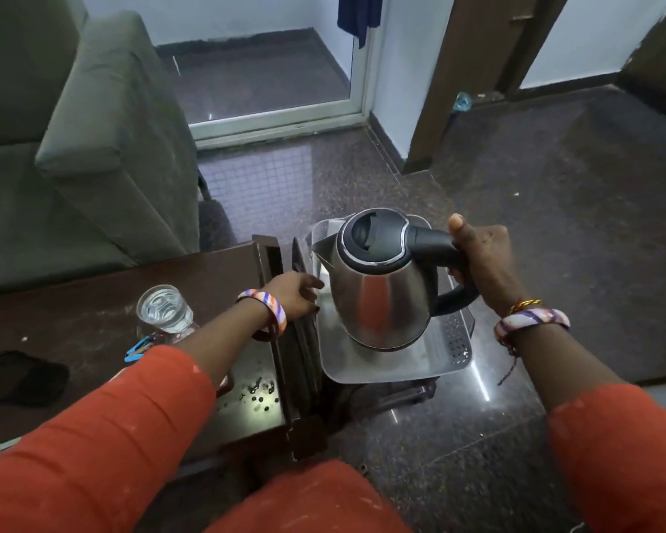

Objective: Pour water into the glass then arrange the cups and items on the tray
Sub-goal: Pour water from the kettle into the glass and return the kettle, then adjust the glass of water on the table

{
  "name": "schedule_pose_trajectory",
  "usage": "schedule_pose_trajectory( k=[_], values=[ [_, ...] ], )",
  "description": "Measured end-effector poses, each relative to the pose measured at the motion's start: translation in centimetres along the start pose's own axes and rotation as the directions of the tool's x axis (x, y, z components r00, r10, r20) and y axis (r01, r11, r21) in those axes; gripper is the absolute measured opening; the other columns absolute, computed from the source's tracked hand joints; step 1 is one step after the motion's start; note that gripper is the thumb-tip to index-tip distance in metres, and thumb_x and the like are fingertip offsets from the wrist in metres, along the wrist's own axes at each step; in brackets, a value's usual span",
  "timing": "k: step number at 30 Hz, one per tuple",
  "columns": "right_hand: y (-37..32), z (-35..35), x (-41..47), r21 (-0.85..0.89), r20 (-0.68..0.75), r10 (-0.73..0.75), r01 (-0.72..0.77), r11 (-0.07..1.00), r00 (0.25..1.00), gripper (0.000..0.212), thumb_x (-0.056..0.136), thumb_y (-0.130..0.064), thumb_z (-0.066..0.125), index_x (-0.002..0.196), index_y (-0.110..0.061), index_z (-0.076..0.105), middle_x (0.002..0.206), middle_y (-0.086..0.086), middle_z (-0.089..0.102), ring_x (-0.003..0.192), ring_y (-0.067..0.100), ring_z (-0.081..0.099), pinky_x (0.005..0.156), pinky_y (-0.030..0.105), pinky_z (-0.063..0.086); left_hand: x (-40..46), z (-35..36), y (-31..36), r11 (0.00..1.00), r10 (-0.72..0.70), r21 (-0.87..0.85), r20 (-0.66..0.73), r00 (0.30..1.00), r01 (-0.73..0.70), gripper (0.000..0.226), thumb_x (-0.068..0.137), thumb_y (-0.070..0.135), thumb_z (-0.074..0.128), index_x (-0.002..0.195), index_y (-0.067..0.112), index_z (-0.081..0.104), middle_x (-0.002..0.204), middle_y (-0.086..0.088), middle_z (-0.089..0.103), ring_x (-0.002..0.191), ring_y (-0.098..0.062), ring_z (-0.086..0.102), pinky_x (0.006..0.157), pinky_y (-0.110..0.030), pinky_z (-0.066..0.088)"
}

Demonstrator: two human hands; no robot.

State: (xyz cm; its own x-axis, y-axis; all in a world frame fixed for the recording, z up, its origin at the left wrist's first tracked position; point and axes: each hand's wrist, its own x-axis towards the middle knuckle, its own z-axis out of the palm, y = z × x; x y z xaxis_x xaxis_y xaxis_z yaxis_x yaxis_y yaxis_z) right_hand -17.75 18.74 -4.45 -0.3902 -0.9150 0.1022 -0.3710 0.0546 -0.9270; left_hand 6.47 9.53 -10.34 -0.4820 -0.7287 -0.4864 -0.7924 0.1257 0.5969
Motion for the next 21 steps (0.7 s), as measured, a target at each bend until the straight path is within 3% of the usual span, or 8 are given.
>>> schedule_pose_trajectory(
  k=[3,5,7,9,12,13,16,21],
  values=[
    [2.4,-0.1,0.2,0.023,-0.024,0.079,-0.079,0.997,0.997,0.097,0.047,-0.096,0.034,0.046,-0.001,0.051,0.046,0.014,0.053,0.03,0.013,0.044,0.041,0.018,0.037,0.4,1.4,0.8,0.982,-0.034,-0.185,0.042,0.999,0.041,0.072,0.081,-0.001,0.062,0.144,0.011,0.029,0.139,-0.018,0.048,0.121,-0.031,0.054,0.09,-0.035,0.048],
    [3.9,0.0,0.4,0.055,-0.025,0.109,-0.108,0.993,0.994,0.097,0.049,-0.096,0.032,0.045,-0.001,0.05,0.043,0.013,0.052,0.029,0.013,0.044,0.04,0.017,0.037,0.5,2.2,1.1,0.935,-0.067,-0.342,0.093,0.993,0.095,0.079,0.081,-0.008,0.059,0.147,0.015,0.021,0.145,-0.015,0.04,0.111,-0.026,0.058,0.079,-0.033,0.051],
    [5.3,0.1,0.8,0.086,-0.022,0.128,-0.126,0.988,0.991,0.103,0.05,-0.096,0.032,0.048,0.005,0.051,0.042,0.012,0.051,0.027,0.012,0.043,0.039,0.017,0.036,0.6,3.1,1.4,0.887,-0.09,-0.44,0.142,0.986,0.144,0.082,0.08,-0.013,0.054,0.147,0.019,0.019,0.146,-0.013,0.039,0.094,-0.02,0.061,0.07,-0.028,0.05],
    [6.5,0.2,1.1,0.097,-0.022,0.142,-0.14,0.985,0.99,0.104,0.052,-0.095,0.033,0.048,0.007,0.05,0.042,0.012,0.05,0.029,0.016,0.043,0.041,0.019,0.035,0.7,4.1,1.7,0.852,-0.114,-0.492,0.159,0.981,0.179,0.082,0.079,-0.016,0.05,0.147,0.02,0.02,0.147,-0.011,0.038,0.101,-0.023,0.062,0.063,-0.024,0.048],
    [8.3,0.1,1.0,0.096,-0.05,0.185,-0.179,0.979,0.982,0.104,0.053,-0.095,0.032,0.047,0.007,0.05,0.036,0.011,0.047,0.03,0.015,0.044,0.04,0.019,0.036,0.7,5.5,2.5,0.826,-0.131,-0.523,0.184,0.974,0.21,0.08,0.08,-0.019,0.046,0.146,0.019,0.022,0.149,-0.005,0.037,0.087,-0.014,0.062,0.052,-0.016,0.045],
    [8.8,0.0,0.9,0.09,-0.066,0.202,-0.196,0.977,0.977,0.101,0.054,-0.094,0.032,0.045,0.005,0.05,0.034,0.009,0.047,0.029,0.012,0.044,0.04,0.018,0.037,0.8,5.9,2.8,0.832,-0.122,-0.518,0.183,0.976,0.201,0.078,0.08,-0.019,0.046,0.146,0.017,0.023,0.148,-0.005,0.037,0.095,-0.016,0.062,0.049,-0.014,0.044],
    [10.0,-0.4,0.7,0.059,-0.12,0.233,-0.227,0.972,0.965,0.085,0.067,-0.083,0.036,0.045,-0.002,0.05,0.039,0.01,0.049,0.033,0.01,0.046,0.046,0.021,0.038,1.0,6.8,3.1,0.849,-0.125,-0.497,0.144,0.982,0.181,0.067,0.079,-0.018,0.048,0.14,0.008,0.036,0.136,-0.008,0.05,0.117,-0.018,0.052,0.06,-0.02,0.046],
    [11.0,-0.8,0.6,-0.021,-0.184,0.24,-0.248,0.969,0.953,0.072,0.09,-0.051,0.042,0.07,0.017,0.054,0.06,0.02,0.046,0.062,0.017,0.046,0.06,0.029,0.033,1.0,7.9,4.0,0.917,-0.155,-0.348,0.141,0.978,0.195,0.044,0.077,-0.012,0.052,0.12,-0.007,0.051,0.092,-0.004,0.055,0.082,-0.016,0.051,0.059,-0.024,0.041]
  ],
)
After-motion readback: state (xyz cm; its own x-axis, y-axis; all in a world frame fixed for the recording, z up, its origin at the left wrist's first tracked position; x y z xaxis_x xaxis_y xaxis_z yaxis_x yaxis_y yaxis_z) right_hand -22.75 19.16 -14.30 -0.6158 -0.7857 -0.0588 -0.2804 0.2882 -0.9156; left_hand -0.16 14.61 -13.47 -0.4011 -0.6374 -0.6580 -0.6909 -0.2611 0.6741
